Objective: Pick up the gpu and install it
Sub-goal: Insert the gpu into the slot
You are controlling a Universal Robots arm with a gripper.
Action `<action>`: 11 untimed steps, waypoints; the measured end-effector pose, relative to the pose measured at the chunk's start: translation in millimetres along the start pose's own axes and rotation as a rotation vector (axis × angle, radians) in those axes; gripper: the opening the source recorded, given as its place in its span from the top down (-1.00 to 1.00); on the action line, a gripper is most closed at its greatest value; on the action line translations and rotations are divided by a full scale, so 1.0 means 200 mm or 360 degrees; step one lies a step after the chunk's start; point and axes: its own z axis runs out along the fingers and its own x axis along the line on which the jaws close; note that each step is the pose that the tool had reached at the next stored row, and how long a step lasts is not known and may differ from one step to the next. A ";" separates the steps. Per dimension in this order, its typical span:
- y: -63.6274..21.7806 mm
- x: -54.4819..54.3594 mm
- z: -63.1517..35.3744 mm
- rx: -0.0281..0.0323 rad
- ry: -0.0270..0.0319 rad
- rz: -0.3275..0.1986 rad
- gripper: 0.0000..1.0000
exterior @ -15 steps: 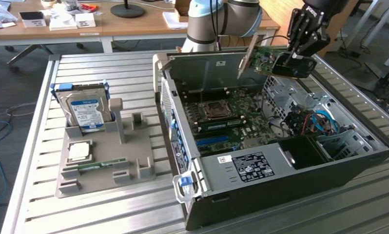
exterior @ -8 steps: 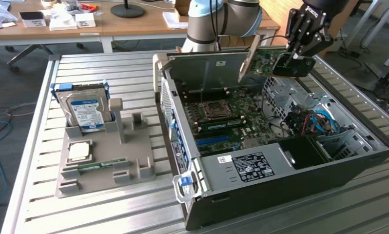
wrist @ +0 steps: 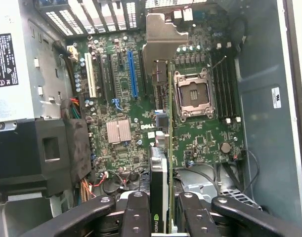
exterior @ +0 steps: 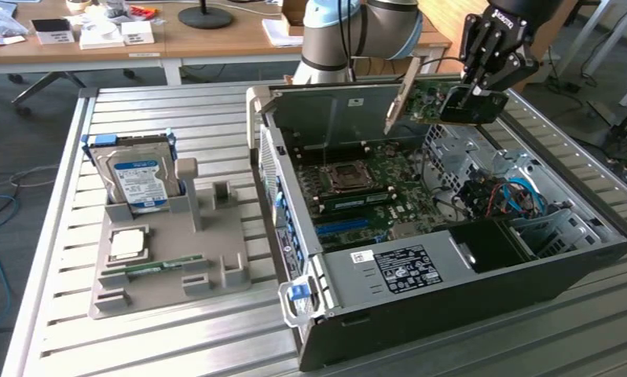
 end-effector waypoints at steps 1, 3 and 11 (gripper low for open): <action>0.000 0.00 0.000 0.00000 0.00000 0.0000 0.46; 0.000 0.00 0.000 0.00000 0.00000 0.0000 0.46; 0.000 0.00 0.000 -0.00003 0.00009 -0.0016 0.46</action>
